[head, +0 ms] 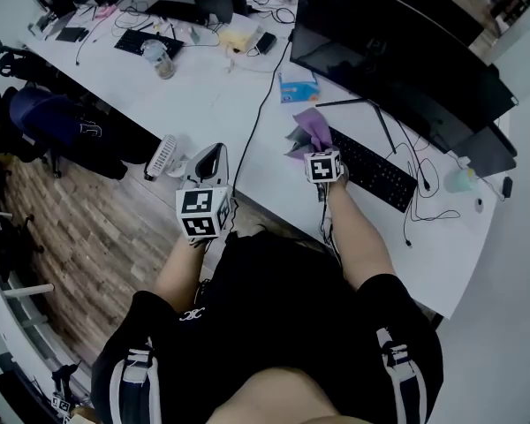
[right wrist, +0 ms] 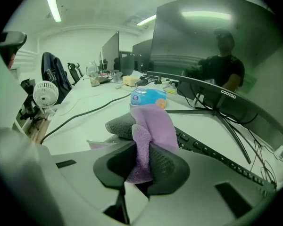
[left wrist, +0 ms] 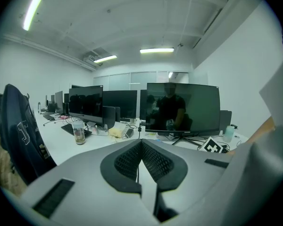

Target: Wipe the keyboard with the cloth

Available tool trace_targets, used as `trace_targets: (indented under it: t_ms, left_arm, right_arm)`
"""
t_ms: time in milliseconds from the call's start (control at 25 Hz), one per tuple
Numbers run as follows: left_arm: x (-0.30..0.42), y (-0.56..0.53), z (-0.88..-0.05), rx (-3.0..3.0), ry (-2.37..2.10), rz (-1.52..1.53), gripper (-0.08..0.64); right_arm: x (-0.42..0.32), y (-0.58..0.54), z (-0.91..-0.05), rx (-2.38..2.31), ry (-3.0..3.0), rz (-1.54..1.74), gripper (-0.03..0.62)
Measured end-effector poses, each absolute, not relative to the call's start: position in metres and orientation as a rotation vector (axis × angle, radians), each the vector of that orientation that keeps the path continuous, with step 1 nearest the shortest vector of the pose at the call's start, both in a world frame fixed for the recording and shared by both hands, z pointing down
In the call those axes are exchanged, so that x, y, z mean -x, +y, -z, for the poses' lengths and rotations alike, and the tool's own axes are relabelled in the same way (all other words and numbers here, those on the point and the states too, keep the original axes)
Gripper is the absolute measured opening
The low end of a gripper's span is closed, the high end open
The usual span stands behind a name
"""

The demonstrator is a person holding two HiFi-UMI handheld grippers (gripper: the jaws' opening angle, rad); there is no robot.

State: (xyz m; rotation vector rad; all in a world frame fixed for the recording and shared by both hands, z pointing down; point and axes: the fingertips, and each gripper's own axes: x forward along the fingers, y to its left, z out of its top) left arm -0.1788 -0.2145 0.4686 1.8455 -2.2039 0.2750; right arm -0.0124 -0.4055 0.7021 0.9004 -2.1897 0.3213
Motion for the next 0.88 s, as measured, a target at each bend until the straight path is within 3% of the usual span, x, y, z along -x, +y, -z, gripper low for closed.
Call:
trace_targets:
  t_ms: [880]
  left_arm:
    - [0.1,-0.275,-0.472,-2.118,-1.976,-0.324,0.014]
  right_arm:
    - [-0.081,-0.397,-0.703,-1.082,-2.149,-0.415,0.092]
